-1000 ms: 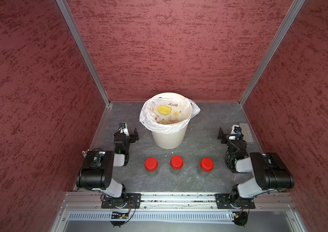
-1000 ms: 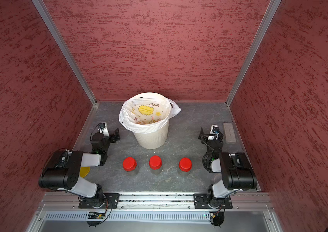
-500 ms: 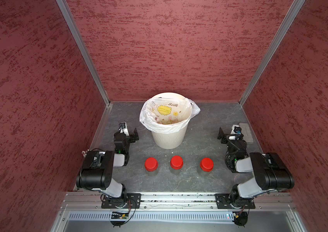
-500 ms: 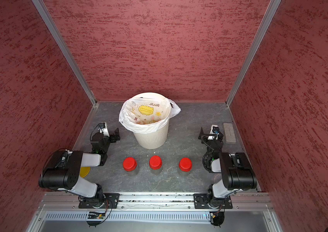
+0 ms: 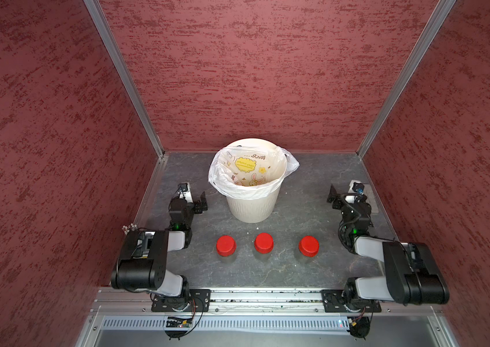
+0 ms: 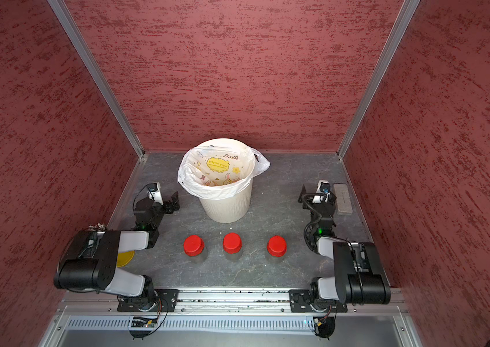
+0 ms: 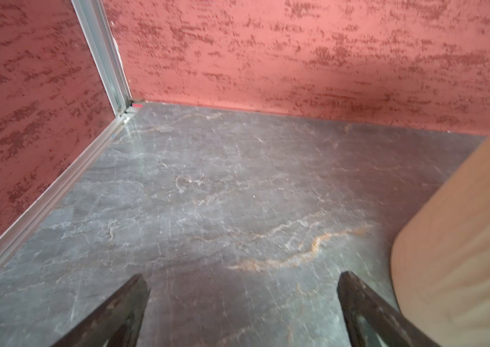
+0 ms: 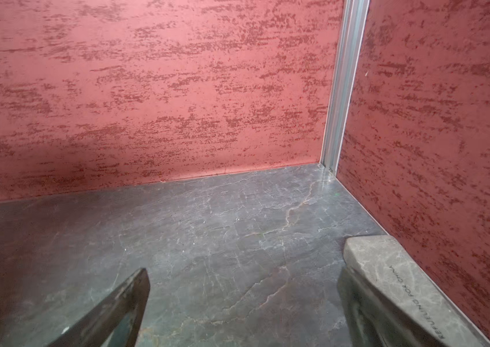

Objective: Empty moldy tea leaves from jars
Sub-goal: Pick up the jar from the center of the board.

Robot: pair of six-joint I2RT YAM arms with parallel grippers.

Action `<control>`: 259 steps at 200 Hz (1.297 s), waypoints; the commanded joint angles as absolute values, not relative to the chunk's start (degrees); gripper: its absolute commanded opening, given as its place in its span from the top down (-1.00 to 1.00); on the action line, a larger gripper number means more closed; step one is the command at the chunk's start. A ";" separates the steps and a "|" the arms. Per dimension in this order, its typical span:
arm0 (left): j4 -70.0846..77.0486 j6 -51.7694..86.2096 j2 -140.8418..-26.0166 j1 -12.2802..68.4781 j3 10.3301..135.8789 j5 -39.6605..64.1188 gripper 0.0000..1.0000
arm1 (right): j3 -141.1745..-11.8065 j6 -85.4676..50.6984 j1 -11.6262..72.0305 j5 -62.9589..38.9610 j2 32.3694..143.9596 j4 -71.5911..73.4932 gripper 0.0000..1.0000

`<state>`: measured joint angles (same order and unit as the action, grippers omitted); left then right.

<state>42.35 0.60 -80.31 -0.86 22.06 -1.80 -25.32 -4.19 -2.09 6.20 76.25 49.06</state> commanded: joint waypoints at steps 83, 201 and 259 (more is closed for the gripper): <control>3.43 13.92 -55.98 -8.44 36.90 11.69 -0.99 | -46.28 -10.03 3.19 -7.73 68.98 7.68 -0.98; -7.45 17.18 -53.63 -8.94 45.29 28.46 -0.99 | -47.64 -9.80 29.57 -11.64 59.38 -15.78 -0.88; -6.31 17.27 -51.66 -9.05 44.91 29.27 -0.99 | -45.56 -11.92 39.05 -11.52 55.23 -20.15 -0.85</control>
